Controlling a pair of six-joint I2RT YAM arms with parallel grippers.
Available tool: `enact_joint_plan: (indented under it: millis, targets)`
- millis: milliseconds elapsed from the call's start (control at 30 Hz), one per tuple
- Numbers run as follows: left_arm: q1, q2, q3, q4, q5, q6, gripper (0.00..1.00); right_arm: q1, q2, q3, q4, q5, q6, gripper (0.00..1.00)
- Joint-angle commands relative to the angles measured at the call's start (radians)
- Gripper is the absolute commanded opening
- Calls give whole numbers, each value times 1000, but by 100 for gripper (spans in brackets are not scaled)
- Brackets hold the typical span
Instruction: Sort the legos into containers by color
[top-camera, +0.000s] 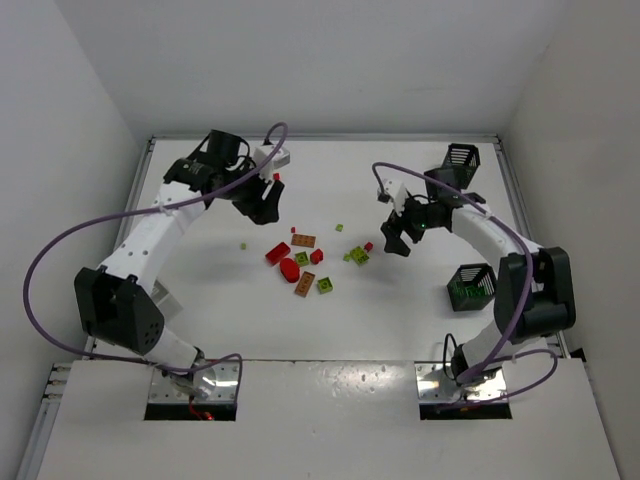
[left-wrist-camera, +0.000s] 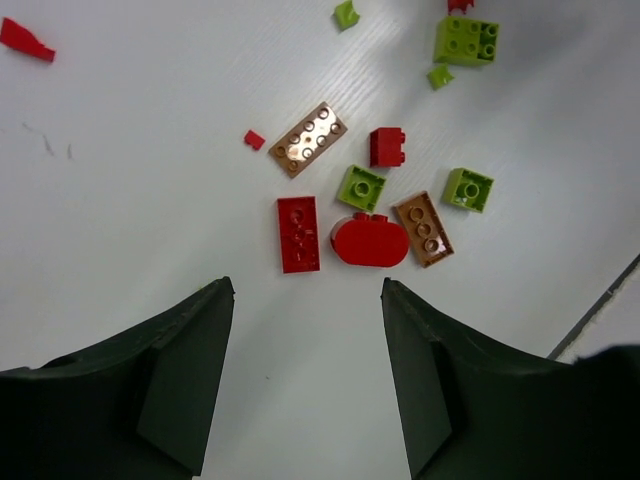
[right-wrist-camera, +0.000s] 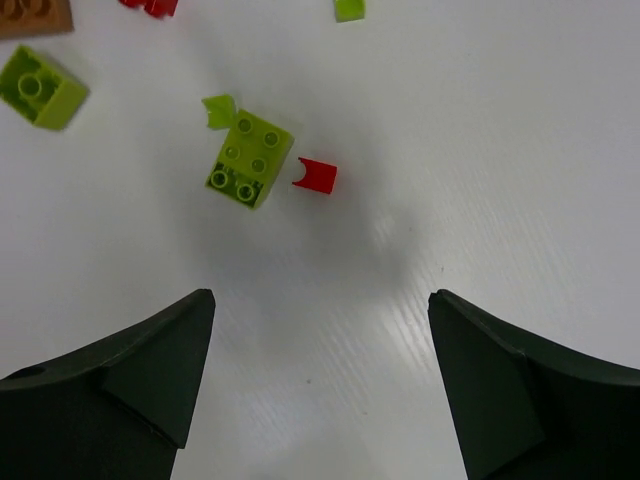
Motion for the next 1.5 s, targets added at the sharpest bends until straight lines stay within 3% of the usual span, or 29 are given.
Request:
enact_joint_plan:
  millis: [0, 200, 367, 667, 867, 1000, 1133, 1267, 1467]
  targets:
    - [30, 45, 12, -2, 135, 81, 66, 5, -17, 88, -180, -18, -294, 88]
    - [39, 79, -42, 67, 212, 81, 66, 29, 109, 279, -434, 63, -399, 89]
    - [48, 128, -56, 90, 253, 91, 66, 62, 131, 302, -482, 131, -409, 89]
    - [79, 147, -68, 90, 306, 80, 66, 103, 154, 314, -444, 99, -372, 89]
    - [106, 156, -70, 81, 327, 89, 59, 150, 178, 387, -431, 86, -220, 66]
    - [126, 119, -123, 81, 342, 124, 57, 172, 188, 400, -387, 138, -98, 63]
    - [117, 44, -212, 72, 259, 157, 56, 183, 188, 400, -319, 192, 33, 62]
    - [108, 15, -245, 98, 140, 86, 56, 192, 188, 377, -235, 201, 140, 62]
    - [86, 99, -214, 153, -24, -34, 56, 192, 146, 302, -114, 240, 220, 62]
